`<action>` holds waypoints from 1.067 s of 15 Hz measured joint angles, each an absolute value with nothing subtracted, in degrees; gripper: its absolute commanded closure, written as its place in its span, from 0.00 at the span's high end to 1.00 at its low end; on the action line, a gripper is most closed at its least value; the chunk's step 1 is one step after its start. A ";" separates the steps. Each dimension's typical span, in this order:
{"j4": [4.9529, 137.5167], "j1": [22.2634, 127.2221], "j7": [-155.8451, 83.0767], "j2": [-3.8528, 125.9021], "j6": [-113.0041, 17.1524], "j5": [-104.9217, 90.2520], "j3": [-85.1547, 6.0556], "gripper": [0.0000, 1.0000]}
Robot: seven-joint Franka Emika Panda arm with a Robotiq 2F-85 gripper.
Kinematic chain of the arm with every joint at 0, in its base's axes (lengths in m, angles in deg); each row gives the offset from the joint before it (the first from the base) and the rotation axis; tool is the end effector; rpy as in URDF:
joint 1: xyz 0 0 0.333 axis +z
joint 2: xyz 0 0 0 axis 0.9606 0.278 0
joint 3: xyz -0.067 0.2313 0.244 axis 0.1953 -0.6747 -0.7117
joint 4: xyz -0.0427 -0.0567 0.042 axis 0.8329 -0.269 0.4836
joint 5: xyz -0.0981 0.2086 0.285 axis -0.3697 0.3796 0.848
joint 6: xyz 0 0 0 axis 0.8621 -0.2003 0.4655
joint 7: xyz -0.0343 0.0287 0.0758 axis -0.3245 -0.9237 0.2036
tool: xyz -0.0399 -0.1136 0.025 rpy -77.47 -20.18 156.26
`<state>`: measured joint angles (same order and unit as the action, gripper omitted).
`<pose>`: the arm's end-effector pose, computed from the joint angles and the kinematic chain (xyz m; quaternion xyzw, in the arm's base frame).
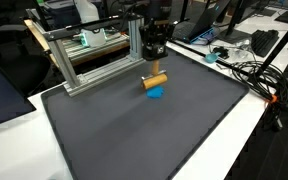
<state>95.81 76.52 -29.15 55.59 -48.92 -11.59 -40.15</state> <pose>0.5818 -0.0088 0.3887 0.9943 -0.0662 0.0705 0.0455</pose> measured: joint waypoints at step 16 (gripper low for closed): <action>98.23 75.90 -51.81 56.51 -49.70 -11.73 -42.72 0.22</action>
